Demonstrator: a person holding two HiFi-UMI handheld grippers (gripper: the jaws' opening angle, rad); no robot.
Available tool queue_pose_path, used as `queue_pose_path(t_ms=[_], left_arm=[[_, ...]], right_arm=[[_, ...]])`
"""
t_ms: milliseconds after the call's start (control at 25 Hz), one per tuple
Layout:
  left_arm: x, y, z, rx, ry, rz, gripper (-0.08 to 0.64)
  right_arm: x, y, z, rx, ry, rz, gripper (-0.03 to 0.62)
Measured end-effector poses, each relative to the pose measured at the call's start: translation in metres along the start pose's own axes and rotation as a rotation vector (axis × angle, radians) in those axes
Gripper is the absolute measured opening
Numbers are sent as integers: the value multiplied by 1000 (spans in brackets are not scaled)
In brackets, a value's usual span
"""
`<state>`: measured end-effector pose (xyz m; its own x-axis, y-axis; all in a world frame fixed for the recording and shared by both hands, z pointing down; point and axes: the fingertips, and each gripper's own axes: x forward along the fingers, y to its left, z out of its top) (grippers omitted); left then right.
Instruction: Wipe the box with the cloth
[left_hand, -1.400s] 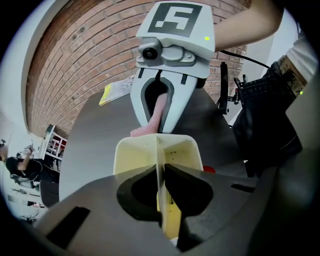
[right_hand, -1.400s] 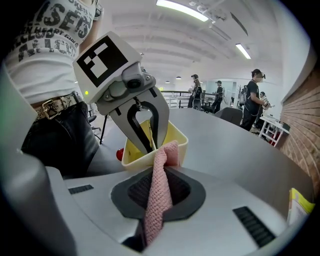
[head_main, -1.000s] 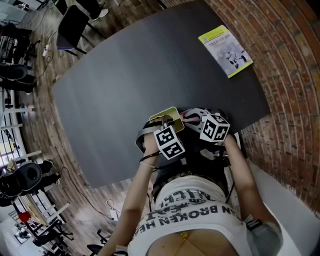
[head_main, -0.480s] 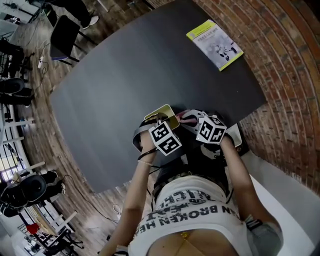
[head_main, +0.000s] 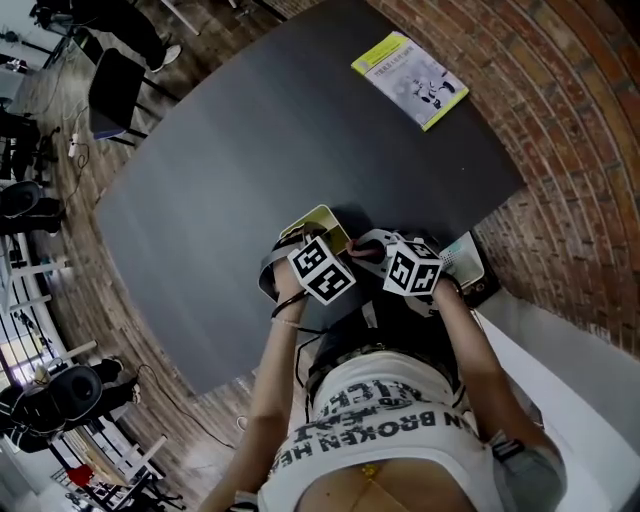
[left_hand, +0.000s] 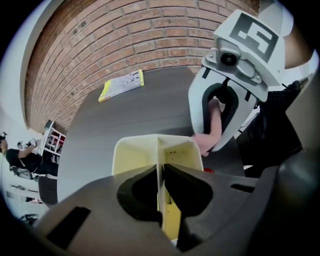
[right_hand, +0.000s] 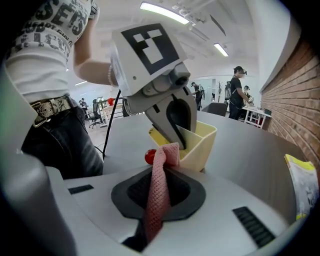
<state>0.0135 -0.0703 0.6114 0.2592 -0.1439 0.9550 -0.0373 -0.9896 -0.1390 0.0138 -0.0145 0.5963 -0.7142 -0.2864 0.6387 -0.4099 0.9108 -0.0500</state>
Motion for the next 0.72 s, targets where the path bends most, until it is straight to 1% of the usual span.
queue_pose_path(t_ms=[200, 320, 480, 600, 720], left_arm=[[1, -2, 1, -3, 1, -1, 32], [1, -2, 1, 6, -2, 8, 32], [1, -2, 1, 24, -10, 28, 32], [-1, -7, 0, 70, -19, 11, 32], [-5, -18, -5, 169, -27, -17, 32]], right_arm=[[17, 16, 11, 11, -27, -12, 17], [19, 17, 10, 29, -25, -36, 17], [13, 16, 9, 26, -17, -33, 17], [1, 17, 9, 17, -5, -31, 17], [-13, 19, 8, 25, 0, -43, 17]])
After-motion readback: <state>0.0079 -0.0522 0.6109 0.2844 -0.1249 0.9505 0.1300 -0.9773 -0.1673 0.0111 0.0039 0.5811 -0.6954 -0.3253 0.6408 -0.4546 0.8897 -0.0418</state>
